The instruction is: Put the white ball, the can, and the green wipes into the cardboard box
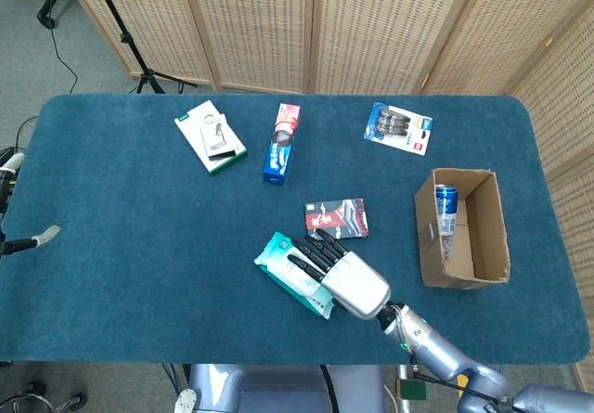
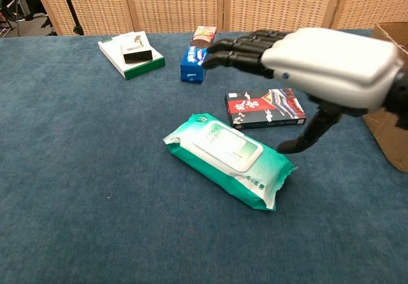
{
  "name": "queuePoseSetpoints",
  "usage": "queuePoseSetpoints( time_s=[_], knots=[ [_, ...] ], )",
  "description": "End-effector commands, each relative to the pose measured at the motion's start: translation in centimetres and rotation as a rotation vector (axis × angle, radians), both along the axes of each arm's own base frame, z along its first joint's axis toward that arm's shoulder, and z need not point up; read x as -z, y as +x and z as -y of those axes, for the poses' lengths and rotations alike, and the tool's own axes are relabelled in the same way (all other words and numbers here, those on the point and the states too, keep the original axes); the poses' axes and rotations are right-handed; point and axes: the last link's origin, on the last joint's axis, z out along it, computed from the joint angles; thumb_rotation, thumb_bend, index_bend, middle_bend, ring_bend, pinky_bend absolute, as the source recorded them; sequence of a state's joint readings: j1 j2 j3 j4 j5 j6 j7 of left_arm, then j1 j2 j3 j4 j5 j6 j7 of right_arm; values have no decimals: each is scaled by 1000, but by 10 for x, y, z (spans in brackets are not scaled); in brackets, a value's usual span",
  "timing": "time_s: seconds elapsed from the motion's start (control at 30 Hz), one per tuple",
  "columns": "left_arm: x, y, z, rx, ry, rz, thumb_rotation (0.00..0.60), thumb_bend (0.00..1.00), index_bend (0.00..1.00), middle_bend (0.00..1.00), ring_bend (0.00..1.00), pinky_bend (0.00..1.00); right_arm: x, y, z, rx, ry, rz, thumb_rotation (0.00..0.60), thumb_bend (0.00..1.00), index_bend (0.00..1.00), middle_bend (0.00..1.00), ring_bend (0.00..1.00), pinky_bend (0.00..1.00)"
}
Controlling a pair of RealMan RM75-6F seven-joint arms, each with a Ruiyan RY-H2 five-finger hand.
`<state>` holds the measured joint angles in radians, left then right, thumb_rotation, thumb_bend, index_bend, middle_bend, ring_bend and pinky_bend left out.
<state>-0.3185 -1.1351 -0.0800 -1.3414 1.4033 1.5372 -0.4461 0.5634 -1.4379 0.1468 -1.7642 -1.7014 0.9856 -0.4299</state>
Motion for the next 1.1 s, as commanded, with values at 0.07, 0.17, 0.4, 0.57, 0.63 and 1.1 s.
queuePoseSetpoints(
  time_s=[0.07,0.17,0.4,0.57,0.63,1.1],
  knots=[
    [-3,-2,0,-7,0,7,600,0,0,0,0,165,35,23,-6,-6,29,-38,600,0,0,0,0,6],
    [-4,-3,-1,-13,2,12,600,0,0,0,0,165,49,30,-9,1,27,-52,600,0,0,0,0,6],
    [-5,-5,-2,-20,3,17,600,0,0,0,0,165,80,35,-8,71,30,-87,600,0,0,0,0,6],
    [-5,-5,-3,-24,-1,19,600,0,0,0,0,165,93,32,-5,133,38,-101,600,0,0,0,0,6],
    [-5,-6,-3,-26,-2,19,600,0,0,0,0,165,97,30,-3,149,32,-110,600,0,0,0,0,6],
    [-5,-5,-4,-26,-7,20,600,0,0,0,0,165,82,16,37,328,9,-102,600,0,0,0,0,7]
  ],
)
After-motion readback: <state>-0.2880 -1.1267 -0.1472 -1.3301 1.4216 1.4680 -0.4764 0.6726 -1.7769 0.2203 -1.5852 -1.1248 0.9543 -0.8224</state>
